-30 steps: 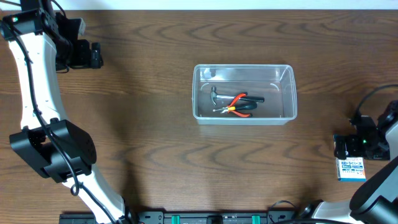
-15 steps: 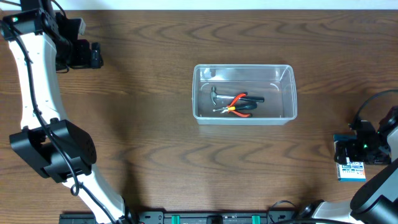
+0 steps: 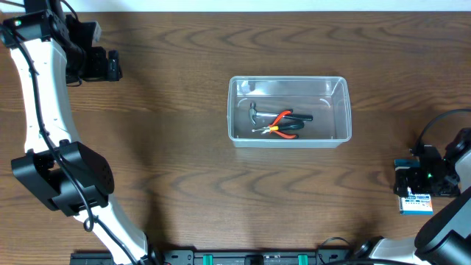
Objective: Pack container
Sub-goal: 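Align the right gripper above the blue-and-white screwdriver box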
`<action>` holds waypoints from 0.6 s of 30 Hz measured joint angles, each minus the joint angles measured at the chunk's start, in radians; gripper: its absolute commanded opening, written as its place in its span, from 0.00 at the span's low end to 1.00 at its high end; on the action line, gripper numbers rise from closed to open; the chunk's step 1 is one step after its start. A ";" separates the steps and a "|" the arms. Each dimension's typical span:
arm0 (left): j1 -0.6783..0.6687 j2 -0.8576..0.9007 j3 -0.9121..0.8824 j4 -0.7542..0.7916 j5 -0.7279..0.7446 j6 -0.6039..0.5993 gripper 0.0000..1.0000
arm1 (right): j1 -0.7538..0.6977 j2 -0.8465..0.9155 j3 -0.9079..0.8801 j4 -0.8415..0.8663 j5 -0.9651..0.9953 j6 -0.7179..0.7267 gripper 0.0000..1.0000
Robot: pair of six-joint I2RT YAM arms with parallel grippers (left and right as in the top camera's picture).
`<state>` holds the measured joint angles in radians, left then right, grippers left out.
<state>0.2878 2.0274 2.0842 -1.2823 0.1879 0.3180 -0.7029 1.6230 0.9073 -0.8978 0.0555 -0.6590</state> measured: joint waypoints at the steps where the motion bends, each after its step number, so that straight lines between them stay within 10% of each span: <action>1: 0.000 0.000 0.000 0.000 0.000 0.000 0.98 | -0.003 0.000 -0.001 0.002 0.000 0.000 0.99; 18: 0.000 0.000 0.000 0.000 0.000 0.000 0.98 | -0.025 0.000 -0.002 0.021 0.001 0.000 0.99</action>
<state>0.2878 2.0274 2.0842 -1.2823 0.1879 0.3180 -0.7277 1.6230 0.9058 -0.8772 0.0566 -0.6594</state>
